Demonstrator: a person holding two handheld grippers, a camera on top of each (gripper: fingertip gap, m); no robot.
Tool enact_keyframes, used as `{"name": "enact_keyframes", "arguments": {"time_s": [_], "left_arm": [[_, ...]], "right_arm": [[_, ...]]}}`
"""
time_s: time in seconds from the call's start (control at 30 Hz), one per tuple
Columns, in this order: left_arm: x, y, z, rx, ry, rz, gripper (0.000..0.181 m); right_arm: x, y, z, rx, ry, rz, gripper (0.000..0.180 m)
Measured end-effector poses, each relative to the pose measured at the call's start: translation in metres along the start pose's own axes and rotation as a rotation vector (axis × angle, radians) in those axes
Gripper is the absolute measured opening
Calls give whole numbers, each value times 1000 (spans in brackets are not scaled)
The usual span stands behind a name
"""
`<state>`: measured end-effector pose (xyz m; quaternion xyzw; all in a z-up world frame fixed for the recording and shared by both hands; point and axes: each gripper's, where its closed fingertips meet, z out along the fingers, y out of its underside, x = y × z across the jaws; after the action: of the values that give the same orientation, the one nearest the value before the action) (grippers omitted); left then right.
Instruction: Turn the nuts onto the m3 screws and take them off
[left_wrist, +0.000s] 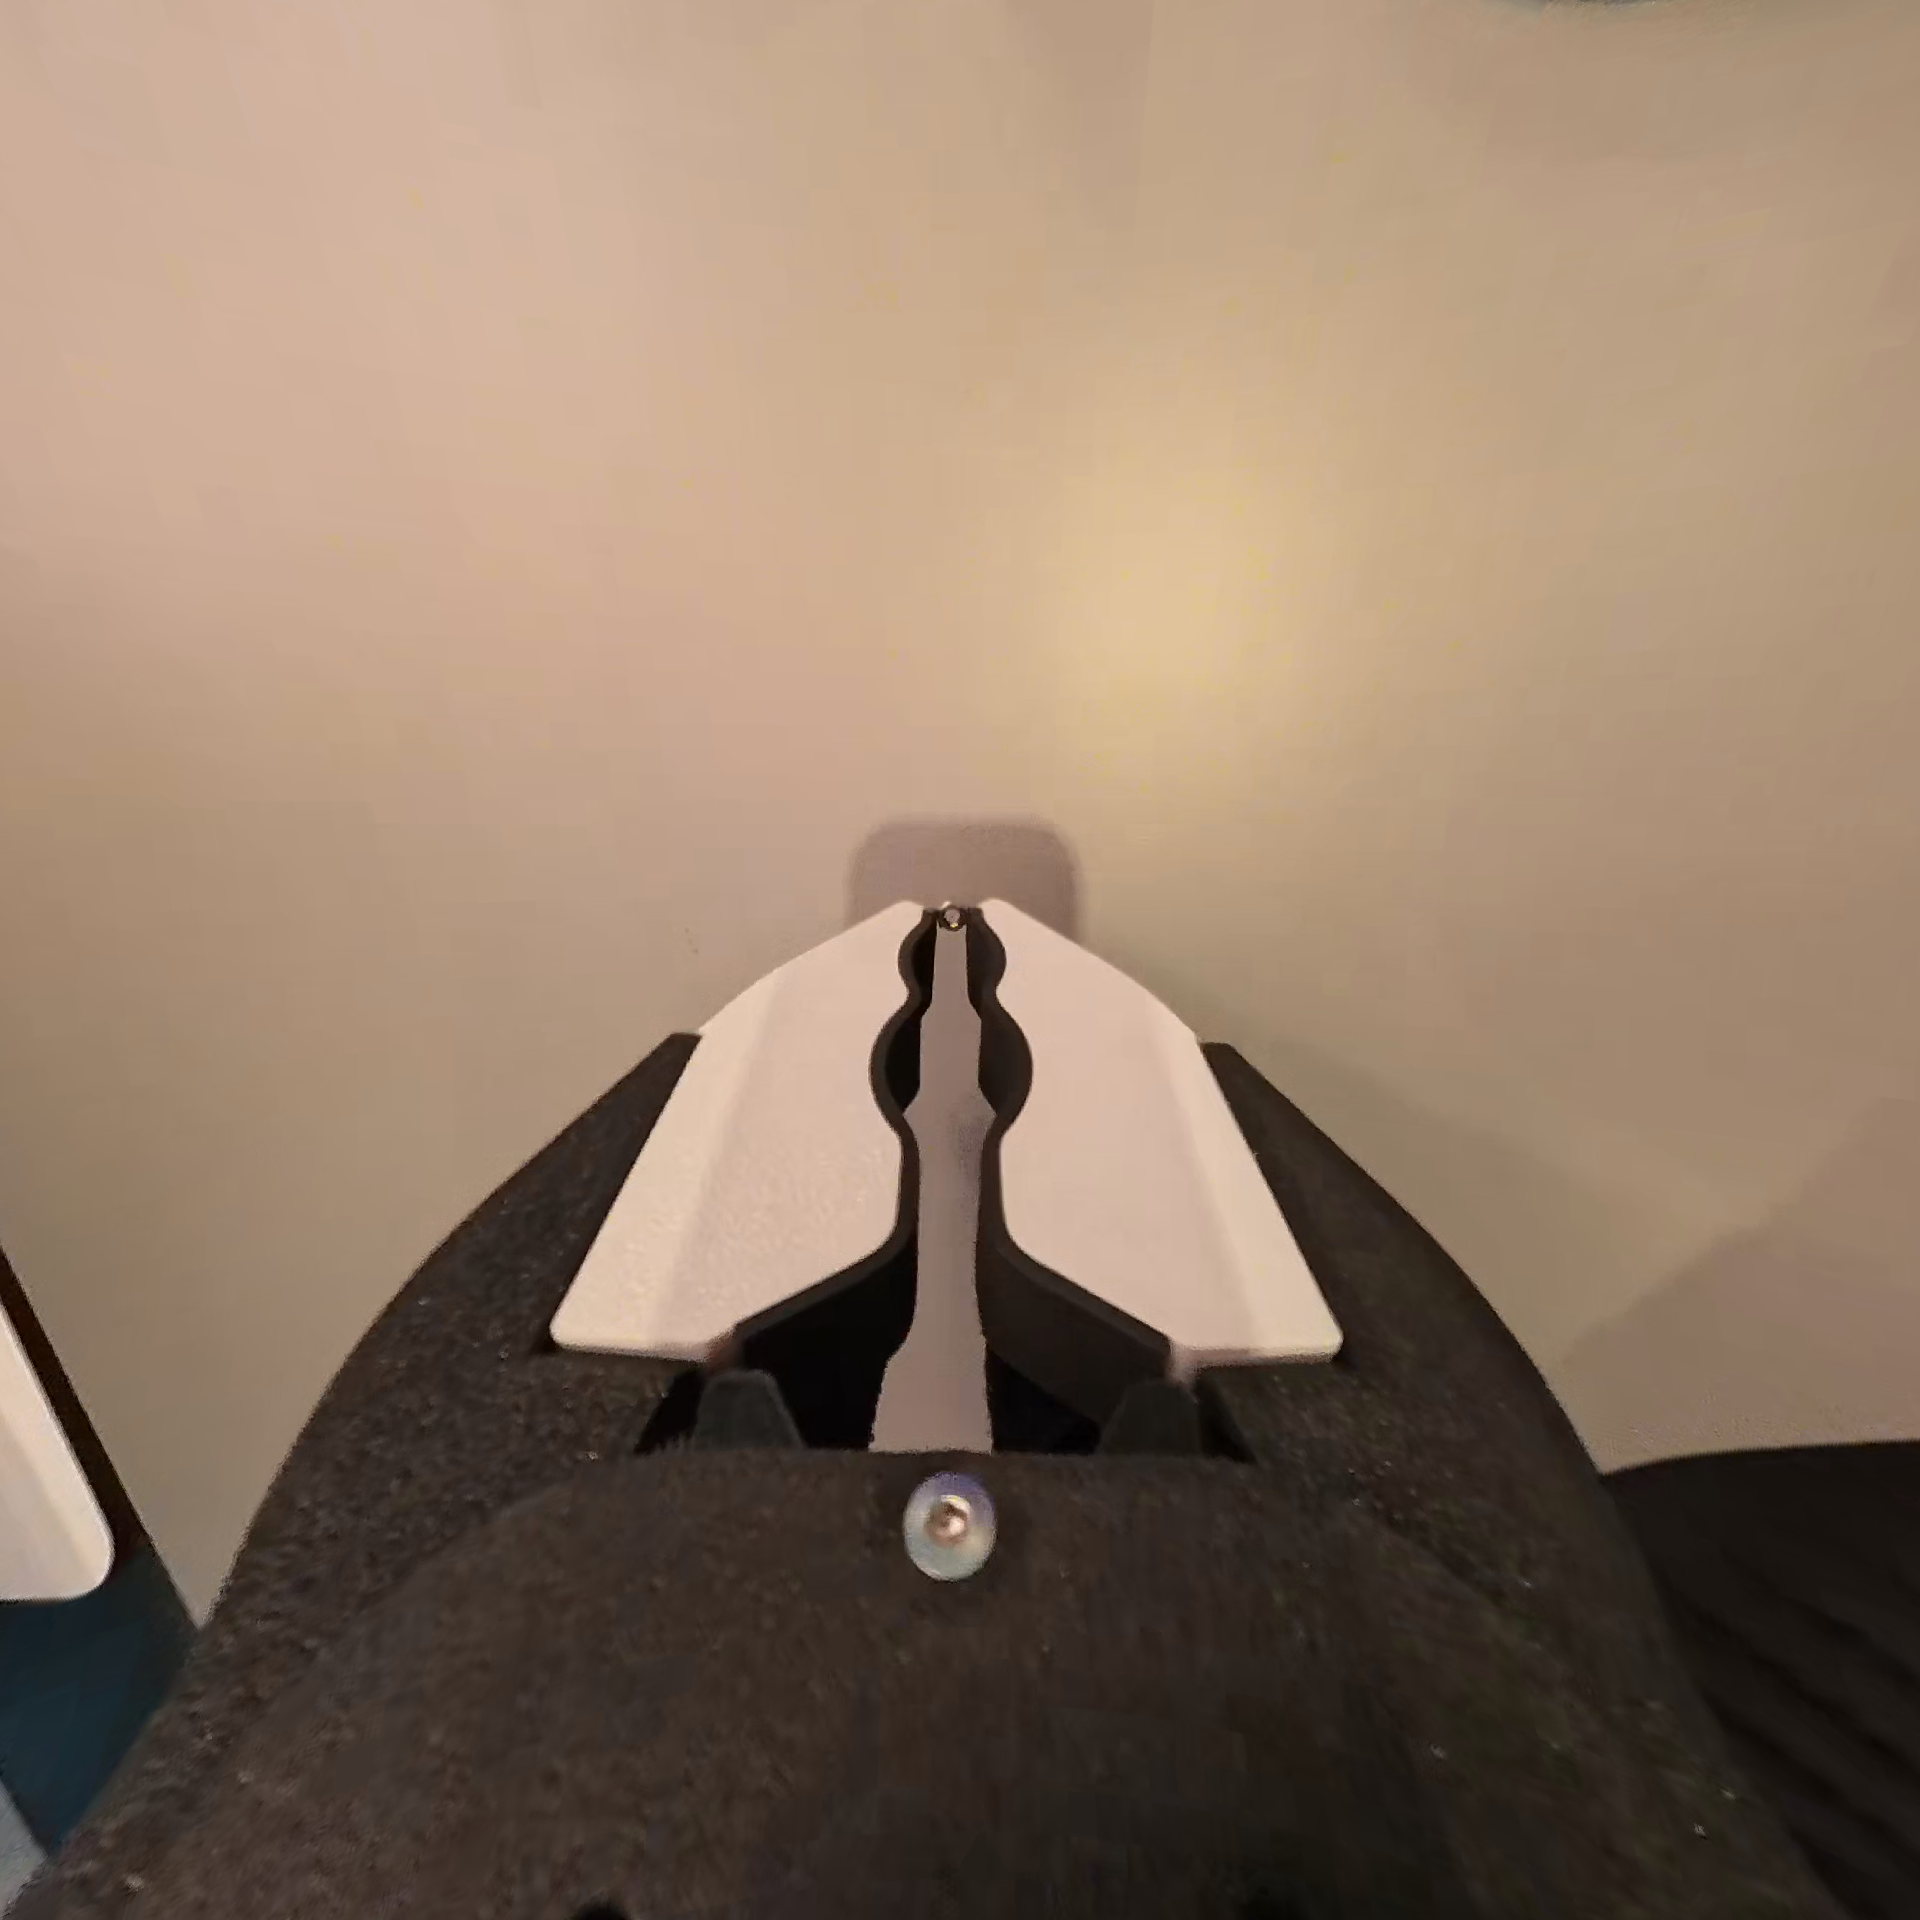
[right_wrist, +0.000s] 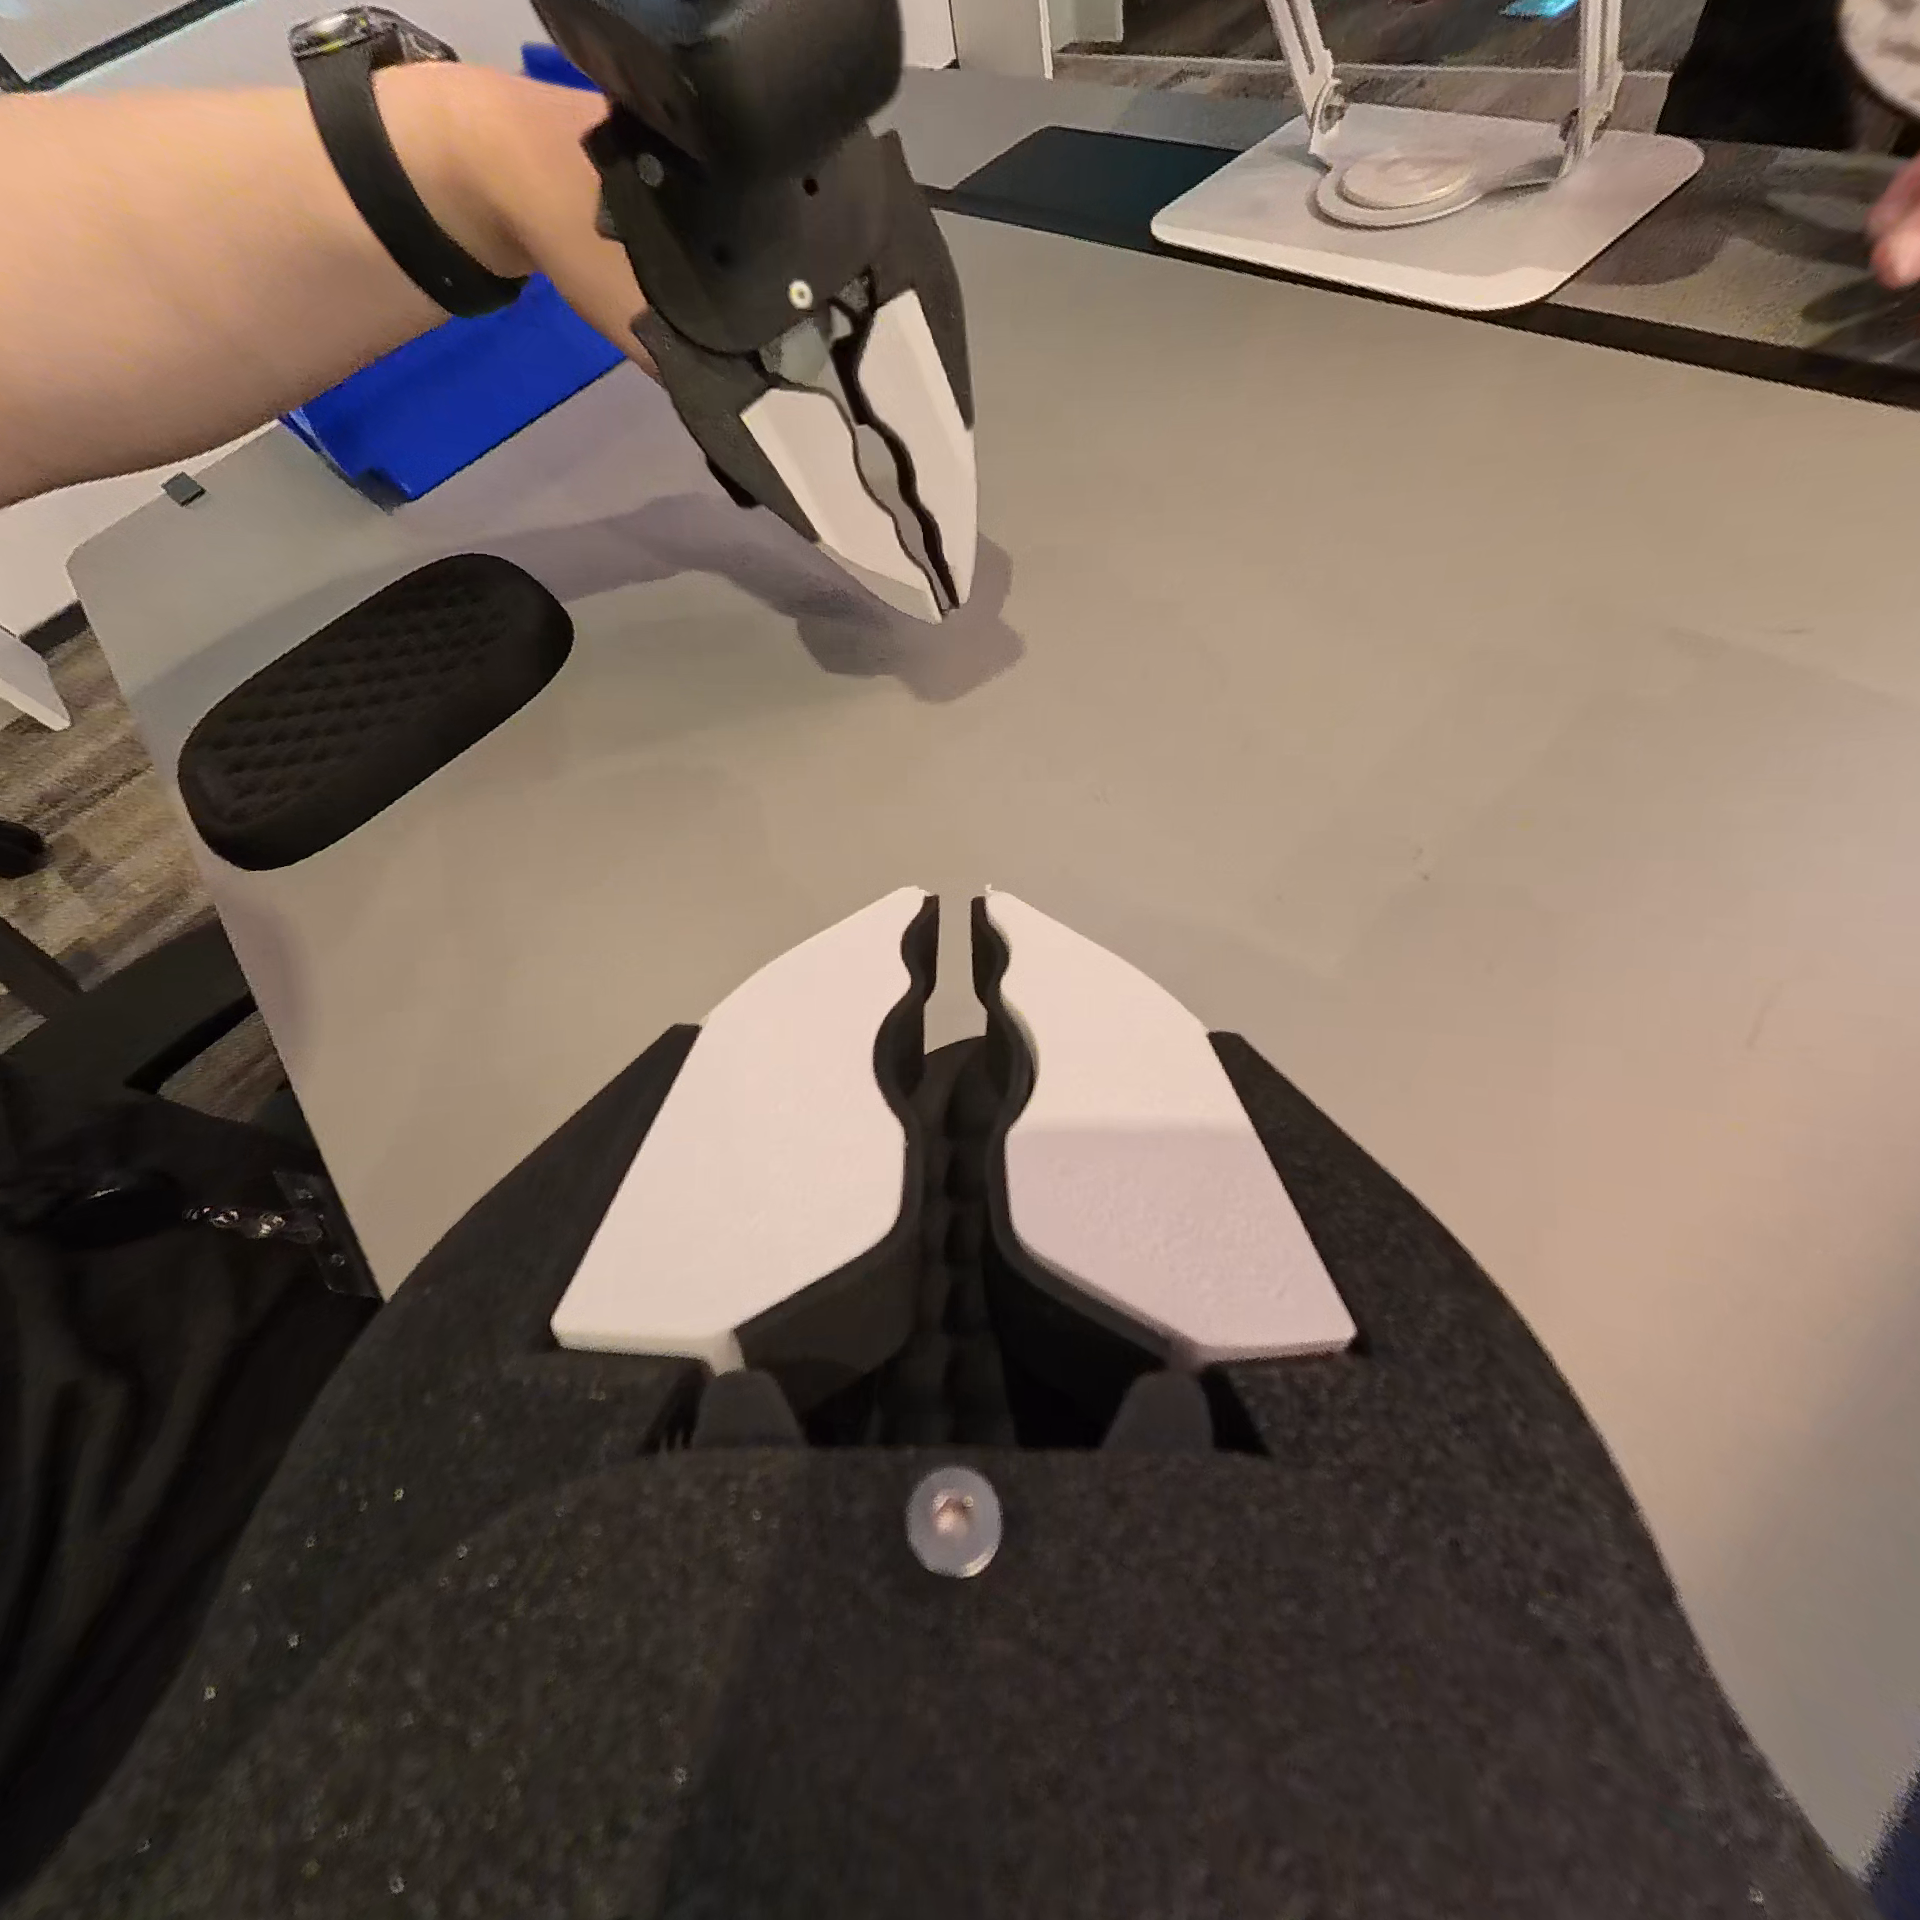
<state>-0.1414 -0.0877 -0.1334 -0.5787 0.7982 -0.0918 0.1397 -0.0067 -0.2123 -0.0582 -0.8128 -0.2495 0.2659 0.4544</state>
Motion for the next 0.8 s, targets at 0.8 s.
{"name": "enact_keyframes", "arguments": {"time_s": [0.8], "left_arm": [[-7, 5, 20, -61, 53, -99, 5]], "right_arm": [[7, 5, -16, 32, -24, 20, 3]]}}
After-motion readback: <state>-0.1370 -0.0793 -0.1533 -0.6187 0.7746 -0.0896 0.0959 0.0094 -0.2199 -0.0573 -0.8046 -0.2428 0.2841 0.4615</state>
